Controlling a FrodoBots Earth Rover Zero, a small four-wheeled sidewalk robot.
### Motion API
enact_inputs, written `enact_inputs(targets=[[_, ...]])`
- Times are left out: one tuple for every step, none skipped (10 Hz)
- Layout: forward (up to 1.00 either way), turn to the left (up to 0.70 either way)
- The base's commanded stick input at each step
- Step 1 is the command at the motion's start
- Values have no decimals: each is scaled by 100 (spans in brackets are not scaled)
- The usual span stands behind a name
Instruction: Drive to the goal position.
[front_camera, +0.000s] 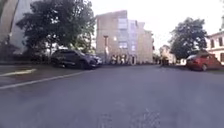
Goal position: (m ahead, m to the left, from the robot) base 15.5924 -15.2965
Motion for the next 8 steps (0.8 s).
enact_inputs(targets=[[70, -14], [70, -14], [70, -14], [70, -14], [70, -14], [70, -14], [70, -14], [70, -14]])
